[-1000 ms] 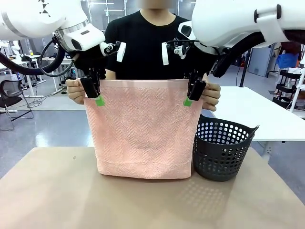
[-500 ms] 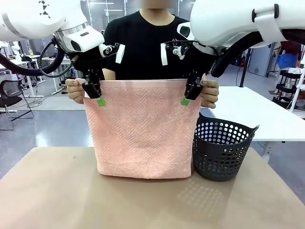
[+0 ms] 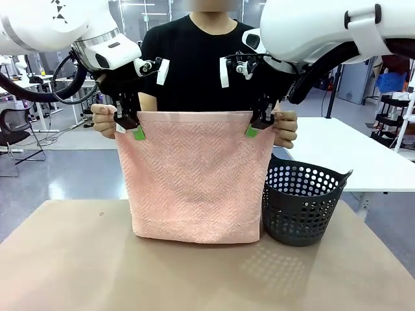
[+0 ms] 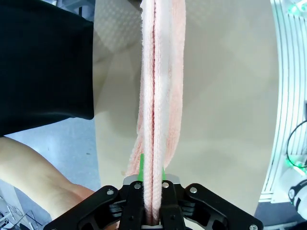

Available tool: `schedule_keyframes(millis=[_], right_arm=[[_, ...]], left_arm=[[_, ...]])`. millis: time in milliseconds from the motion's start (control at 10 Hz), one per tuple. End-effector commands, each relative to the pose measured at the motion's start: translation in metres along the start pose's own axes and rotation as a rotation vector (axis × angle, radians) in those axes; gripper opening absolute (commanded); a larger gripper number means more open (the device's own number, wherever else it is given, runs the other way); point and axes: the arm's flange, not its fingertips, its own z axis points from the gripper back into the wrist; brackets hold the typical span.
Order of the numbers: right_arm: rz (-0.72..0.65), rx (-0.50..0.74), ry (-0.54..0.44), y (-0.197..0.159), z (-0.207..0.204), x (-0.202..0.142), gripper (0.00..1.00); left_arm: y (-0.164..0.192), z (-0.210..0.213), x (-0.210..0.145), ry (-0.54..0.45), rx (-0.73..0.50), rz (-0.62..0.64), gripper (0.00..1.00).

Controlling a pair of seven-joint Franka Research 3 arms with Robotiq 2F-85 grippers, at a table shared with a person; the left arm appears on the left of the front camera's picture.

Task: Fold the towel.
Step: Release the end of the 100 cm Hotel Towel you were holding and grab the top end of the folded side, then release the end of the 100 cm Hotel Towel you were holding.

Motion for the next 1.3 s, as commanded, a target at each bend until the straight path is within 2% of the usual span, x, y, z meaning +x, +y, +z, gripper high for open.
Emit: schedule_keyframes(millis=[0,200,300,1200], right_arm=[[-0.012,0.001,0.000,0.0010,0.0022,-0.0031,0.00],[-0.043,0.001,0.023,-0.0005,0.0000,-0.0070,0.00],[0.000,0.000,0.000,0.0000,0.0000,-0.0001,0.00],[0.000,0.000,0.000,0.0000,0.0000,-0.0001,0.00]], left_arm=[[-0.0038,0.0048,-0.0061,0.002,-0.011,0.000,0.00],[-0.0048,0.0067,-0.0067,-0.010,-0.029,-0.018,0.00],[0.0001,0.0002,-0.0003,0.000,0.000,0.001,0.00],[0.0001,0.0002,-0.0003,0.000,0.000,0.001,0.00]])
